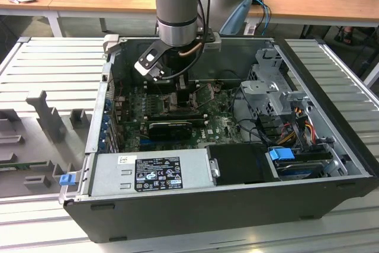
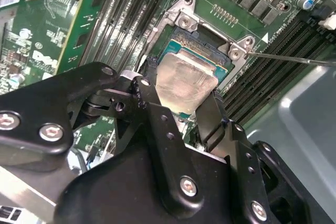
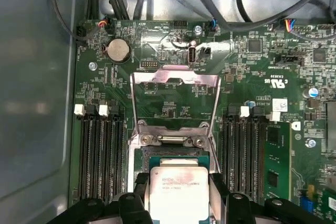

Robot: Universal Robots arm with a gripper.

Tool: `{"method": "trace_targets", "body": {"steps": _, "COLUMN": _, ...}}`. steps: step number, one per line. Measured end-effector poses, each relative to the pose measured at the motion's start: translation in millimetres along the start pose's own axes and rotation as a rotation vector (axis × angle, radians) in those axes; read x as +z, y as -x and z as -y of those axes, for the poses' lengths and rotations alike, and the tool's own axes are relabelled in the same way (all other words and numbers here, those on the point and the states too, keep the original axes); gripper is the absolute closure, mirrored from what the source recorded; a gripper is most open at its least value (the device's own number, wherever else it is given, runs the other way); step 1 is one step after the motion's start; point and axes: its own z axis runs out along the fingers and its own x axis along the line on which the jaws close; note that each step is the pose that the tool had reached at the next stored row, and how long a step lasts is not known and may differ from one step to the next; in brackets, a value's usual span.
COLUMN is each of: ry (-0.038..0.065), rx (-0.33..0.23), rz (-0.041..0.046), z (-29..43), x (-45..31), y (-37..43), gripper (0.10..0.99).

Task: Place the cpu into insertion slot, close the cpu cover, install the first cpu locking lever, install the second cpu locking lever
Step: 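Place the cpu into insertion slot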

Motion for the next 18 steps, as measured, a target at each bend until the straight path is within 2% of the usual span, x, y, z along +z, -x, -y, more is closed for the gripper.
{"method": "trace_targets", "body": {"steps": 7, "ry": 0.000, "rx": 0.002, "rz": 0.0015, "z": 2.1, "x": 6.3, "y": -0.5, "gripper": 0.549}}
{"method": "trace_targets", "body": {"steps": 11, "ry": 0.000, "rx": 0.003, "rz": 0.0013, "z": 1.5, "x": 7.7, "y": -1.3, "gripper": 0.549}}
{"method": "trace_targets", "body": {"steps": 14, "ry": 0.000, "rx": 0.003, "rz": 0.0014, "z": 1.7, "x": 12.2, "y": -2.4, "gripper": 0.549}}
{"method": "trace_targets", "body": {"steps": 18, "ry": 0.000, "rx": 0.010, "rz": 0.0021, "z": 1.1, "x": 14.5, "y": -4.1, "gripper": 0.549}}
